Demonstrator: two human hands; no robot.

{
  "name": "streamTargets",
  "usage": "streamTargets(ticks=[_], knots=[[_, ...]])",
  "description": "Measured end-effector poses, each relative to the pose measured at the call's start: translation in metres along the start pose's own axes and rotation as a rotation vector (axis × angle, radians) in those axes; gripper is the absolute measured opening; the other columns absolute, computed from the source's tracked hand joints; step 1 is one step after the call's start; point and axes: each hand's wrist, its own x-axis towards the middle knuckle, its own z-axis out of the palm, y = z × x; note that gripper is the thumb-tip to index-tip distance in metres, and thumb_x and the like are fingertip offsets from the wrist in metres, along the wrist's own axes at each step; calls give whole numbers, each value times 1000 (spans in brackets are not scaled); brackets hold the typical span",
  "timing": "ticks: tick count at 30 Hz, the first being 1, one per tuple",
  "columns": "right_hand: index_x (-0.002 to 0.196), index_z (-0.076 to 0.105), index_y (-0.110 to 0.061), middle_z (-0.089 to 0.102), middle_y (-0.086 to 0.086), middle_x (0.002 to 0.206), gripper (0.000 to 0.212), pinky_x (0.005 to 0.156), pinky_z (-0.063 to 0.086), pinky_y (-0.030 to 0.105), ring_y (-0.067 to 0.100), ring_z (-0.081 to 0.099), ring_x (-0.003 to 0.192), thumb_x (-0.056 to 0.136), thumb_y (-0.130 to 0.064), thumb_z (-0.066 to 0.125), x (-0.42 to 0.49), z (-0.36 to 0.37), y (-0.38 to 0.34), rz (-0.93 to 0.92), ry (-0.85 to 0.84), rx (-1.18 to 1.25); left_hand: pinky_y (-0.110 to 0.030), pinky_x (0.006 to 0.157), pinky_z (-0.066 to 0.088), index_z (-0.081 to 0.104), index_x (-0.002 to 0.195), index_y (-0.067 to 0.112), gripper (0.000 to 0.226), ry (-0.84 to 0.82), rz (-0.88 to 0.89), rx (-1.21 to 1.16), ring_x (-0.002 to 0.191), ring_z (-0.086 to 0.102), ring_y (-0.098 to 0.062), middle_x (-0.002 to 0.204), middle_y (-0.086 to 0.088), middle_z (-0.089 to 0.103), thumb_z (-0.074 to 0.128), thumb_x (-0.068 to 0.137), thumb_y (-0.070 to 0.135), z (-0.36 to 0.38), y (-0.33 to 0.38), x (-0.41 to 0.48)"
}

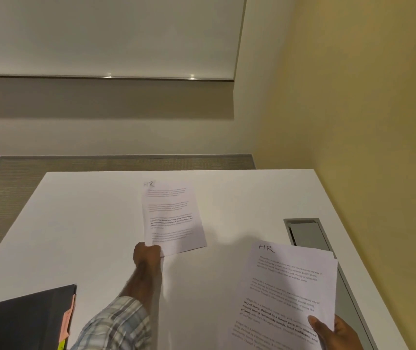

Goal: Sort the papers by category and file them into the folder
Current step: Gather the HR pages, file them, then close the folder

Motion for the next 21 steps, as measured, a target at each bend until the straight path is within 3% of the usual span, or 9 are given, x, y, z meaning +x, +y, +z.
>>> streamTargets(ticks=[2,4,6,8,11,15,18,21], knots=[[106,72,2,74,12,91,16,74,50,34,30,68,84,91,-2,72,0,0,-2,-38,4,13,-28,49,48,63,85,-8,24,9,42,-107,55,63,-30,68,-17,63,56,65,2,-11,1,-18],[109,73,1,73,14,92,19,70,48,34,29,67,84,91,-8,72,-1,5,-7,-69,14,4,-33,48,54,60,91,-8,14,-3,100,-136,51,67,-31,75,-19,68,51,80,-4,-23,0,-36],[113,72,-1,73,19,98,25,78,53,41,31,68,86,91,-14,73,-4,11,-16,-118,-30,0,-44,63,62,58,98,-3,14,-24,163,-163,59,75,-33,92,-17,71,47,89,-5,-38,-5,-52],[110,71,-1,74,19,92,19,72,55,39,31,69,80,93,-11,71,-17,19,-28,-164,-99,29,-52,72,63,58,107,-3,22,-88,210,-211,67,77,-33,103,-19,70,43,94,-9,-56,-8,-71],[101,72,-4,78,17,82,9,55,58,32,35,74,70,95,-4,64,-39,36,-48,-213,-261,166,-40,75,65,62,120,-1,32,-216,242,-236,86,77,-29,113,-20,72,43,97,-12,-84,-8,-109],[115,72,-11,77,15,109,24,82,59,47,40,73,98,94,-22,66,-57,56,-66,-357,-428,232,-45,85,63,65,124,8,32,-372,197,-294,100,75,-34,114,-14,76,48,100,-6,-112,-8,-173],[132,64,-10,74,12,123,31,94,57,51,34,71,111,103,-9,52,-65,62,-72,-350,-523,313,-41,79,64,66,123,12,33,-431,188,-378,102,74,-33,115,-12,76,49,100,-6,-127,-8,-220],[135,62,-7,71,12,128,34,99,54,49,34,68,117,102,-4,52,-69,65,-70,-306,-552,379,-41,78,64,66,125,13,33,-476,214,-433,105,74,-32,117,-12,76,54,98,-3,-138,-7,-258]])
